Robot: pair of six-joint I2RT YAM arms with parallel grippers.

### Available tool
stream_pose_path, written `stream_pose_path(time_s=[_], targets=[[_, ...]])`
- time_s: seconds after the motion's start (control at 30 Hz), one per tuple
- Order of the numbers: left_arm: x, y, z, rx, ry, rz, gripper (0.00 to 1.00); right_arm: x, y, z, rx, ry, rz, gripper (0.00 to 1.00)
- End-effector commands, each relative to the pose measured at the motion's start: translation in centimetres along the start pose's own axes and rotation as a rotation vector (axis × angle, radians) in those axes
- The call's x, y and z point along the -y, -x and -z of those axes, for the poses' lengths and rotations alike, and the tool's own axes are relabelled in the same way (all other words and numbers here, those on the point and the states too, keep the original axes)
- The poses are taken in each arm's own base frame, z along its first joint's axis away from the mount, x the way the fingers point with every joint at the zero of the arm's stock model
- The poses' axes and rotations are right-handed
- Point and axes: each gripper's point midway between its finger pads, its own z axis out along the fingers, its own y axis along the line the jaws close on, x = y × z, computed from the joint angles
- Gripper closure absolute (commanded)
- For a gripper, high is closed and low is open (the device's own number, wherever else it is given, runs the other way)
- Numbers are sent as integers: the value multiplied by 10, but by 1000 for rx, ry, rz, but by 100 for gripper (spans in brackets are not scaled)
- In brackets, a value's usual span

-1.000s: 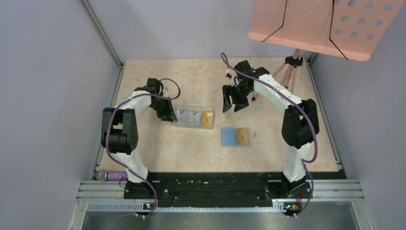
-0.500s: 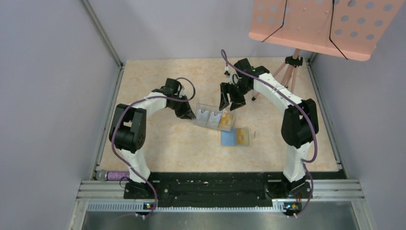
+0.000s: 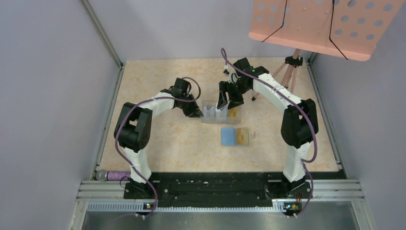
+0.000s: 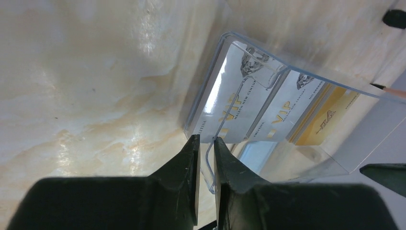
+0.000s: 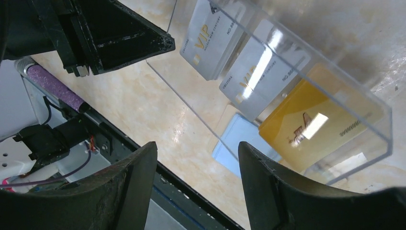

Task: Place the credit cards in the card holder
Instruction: Move the storage box to the center of the board.

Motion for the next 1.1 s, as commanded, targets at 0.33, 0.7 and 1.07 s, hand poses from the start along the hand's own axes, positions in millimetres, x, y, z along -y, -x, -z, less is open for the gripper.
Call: stream_pose_path(time_s=[0.33,0.7,1.07], targets=[[46,-1,5,25,-80,-76,55,4,4,-22,-8,-1,6,37],[68,-20,-1,-72,-273,-41,65,17,13,-51,-41,34,-34,48],[47,-8,5,-20,-116,-159,59,43,14,-76,-58,-42,-42,54]])
